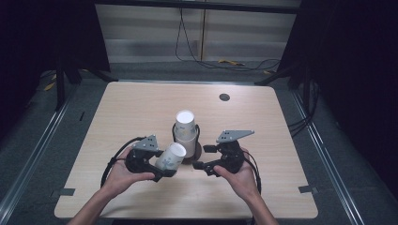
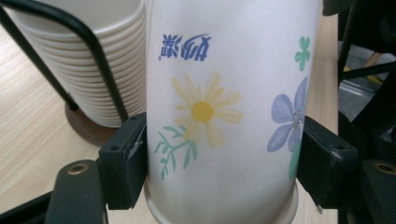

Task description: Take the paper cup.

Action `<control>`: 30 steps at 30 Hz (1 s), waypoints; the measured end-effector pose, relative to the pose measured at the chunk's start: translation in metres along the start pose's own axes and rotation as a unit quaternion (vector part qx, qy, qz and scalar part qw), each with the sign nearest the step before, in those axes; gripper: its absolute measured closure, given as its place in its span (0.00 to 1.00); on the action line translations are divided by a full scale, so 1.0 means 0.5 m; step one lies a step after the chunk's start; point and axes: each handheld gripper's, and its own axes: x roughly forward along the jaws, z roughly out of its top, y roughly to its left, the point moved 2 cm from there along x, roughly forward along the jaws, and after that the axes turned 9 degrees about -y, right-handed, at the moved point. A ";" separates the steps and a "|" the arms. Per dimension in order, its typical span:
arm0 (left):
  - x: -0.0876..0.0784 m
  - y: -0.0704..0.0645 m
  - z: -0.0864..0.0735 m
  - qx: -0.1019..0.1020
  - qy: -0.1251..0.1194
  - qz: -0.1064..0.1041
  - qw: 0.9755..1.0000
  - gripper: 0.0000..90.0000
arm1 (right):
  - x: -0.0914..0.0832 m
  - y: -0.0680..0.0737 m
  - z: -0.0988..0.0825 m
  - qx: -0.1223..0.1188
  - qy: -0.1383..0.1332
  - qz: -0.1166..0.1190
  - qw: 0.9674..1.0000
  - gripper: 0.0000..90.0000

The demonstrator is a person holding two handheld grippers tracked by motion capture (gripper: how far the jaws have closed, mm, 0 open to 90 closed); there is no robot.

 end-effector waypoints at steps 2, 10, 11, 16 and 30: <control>-0.001 0.004 0.000 0.000 0.002 0.005 1.000 0.30 | 0.002 -0.002 -0.002 0.000 0.008 0.000 1.000 0.24; 0.014 0.011 0.000 0.012 0.042 0.004 0.999 0.31 | 0.006 -0.002 -0.004 -0.015 0.044 -0.004 0.999 0.23; 0.015 0.012 0.001 0.020 0.053 0.001 0.998 0.31 | 0.006 -0.002 -0.003 -0.018 0.050 -0.003 0.999 0.23; 0.023 0.011 -0.004 0.031 0.077 0.006 0.997 0.31 | 0.015 -0.001 -0.010 -0.027 0.081 0.010 0.996 0.23; 0.039 -0.001 -0.015 0.062 0.126 0.004 0.990 0.31 | 0.048 0.011 -0.023 -0.050 0.152 0.031 0.987 0.25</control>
